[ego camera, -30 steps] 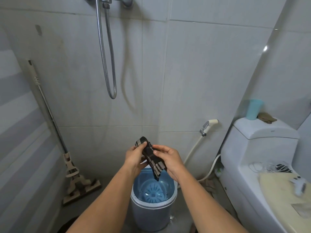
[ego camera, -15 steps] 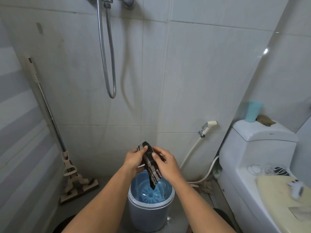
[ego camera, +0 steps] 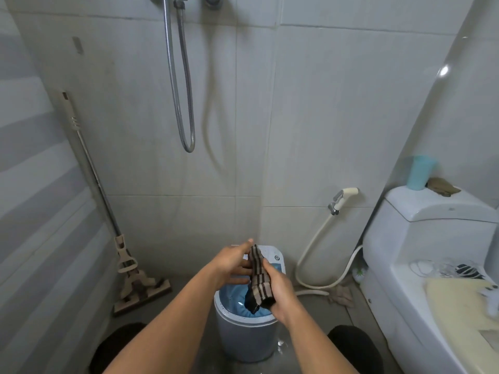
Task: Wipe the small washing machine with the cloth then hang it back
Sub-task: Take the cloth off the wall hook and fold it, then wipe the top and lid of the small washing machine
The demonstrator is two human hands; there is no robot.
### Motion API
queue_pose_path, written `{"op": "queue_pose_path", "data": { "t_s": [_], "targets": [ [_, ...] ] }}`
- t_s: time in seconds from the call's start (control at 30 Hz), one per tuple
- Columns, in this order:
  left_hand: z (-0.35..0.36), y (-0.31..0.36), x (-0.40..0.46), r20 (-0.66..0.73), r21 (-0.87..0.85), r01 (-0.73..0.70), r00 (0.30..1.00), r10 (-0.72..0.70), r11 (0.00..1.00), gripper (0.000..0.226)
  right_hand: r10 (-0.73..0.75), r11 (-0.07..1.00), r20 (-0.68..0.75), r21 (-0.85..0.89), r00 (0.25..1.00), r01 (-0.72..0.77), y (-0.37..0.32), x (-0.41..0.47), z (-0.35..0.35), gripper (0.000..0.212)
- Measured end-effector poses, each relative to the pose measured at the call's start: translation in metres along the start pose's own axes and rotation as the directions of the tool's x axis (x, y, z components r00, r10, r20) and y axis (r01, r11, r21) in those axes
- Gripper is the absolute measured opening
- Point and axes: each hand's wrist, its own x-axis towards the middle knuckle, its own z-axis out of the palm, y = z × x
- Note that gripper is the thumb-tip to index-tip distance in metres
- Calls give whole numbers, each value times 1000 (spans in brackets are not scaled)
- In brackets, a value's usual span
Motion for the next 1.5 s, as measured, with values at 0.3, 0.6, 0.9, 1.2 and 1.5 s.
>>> {"op": "queue_pose_path", "data": {
  "t_s": [0.3,0.6,0.9,1.2,1.5],
  "targets": [
    [-12,-31,42,161,-64,104,983,-93,993,69,-13,989,-66,-146,998,3,24,35,0,43],
    [-84,-93,126,-266,-413,164,919,-291,896,51,261,904,-105,374,959,-205,44,117,-6,33],
    [-123,-156,211,-384,-137,295,864,-325,946,28,-293,587,54,-778,955,224,43,257,51,35],
    [-132,-189,260,-424,-49,359,837,-345,932,22,-387,-354,413,-892,824,281,83,309,43,49],
    [-112,-195,265,-354,-58,276,893,-278,959,23,-360,-380,492,-853,793,358,87,311,37,44]
  ]
}}
